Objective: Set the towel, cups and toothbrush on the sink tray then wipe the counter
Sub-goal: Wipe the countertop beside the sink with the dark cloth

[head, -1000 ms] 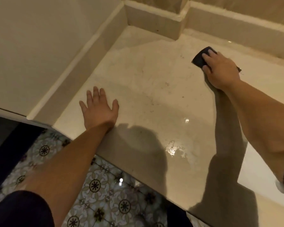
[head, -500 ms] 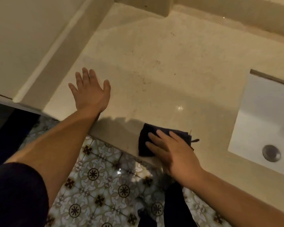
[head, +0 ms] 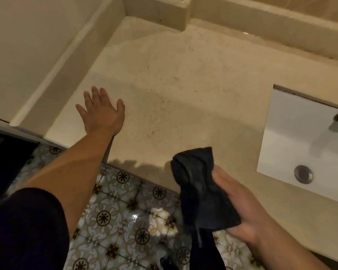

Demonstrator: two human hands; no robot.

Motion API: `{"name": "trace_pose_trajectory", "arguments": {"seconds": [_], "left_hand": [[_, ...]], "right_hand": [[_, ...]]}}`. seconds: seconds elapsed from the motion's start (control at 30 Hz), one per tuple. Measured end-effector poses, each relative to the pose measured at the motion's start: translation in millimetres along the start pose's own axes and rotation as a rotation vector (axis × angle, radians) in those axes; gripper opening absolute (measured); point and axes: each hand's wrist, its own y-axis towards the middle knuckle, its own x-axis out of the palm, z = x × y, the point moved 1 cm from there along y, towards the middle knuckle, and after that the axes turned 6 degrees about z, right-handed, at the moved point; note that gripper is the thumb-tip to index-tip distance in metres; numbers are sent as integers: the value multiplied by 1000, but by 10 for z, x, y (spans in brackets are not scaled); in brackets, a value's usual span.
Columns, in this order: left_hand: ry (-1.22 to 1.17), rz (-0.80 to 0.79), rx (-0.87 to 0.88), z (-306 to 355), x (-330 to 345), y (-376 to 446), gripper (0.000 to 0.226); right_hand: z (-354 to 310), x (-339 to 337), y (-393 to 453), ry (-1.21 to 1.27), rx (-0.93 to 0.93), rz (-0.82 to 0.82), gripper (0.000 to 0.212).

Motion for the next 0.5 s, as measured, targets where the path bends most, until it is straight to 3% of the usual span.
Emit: {"name": "trace_pose_trajectory", "arguments": {"seconds": [0.1, 0.23, 0.3, 0.4, 0.5], "left_hand": [[6, -3, 1, 0, 3, -2, 78], [-10, 30, 3, -24, 50, -2, 79], [-3, 33, -3, -39, 78, 15, 81], [-8, 41, -22, -57, 116, 49, 81], [10, 60, -26, -70, 152, 53, 81]], "right_hand": [[-1004, -127, 287, -191, -357, 136, 35], [-2280, -297, 1004, -696, -772, 506, 37], [-2661, -466, 1431, -1068, -897, 619, 40], [-2832, -791, 1992, -1769, -921, 590, 43], [-2823, -955, 2258, -2102, -968, 519, 47]]}}
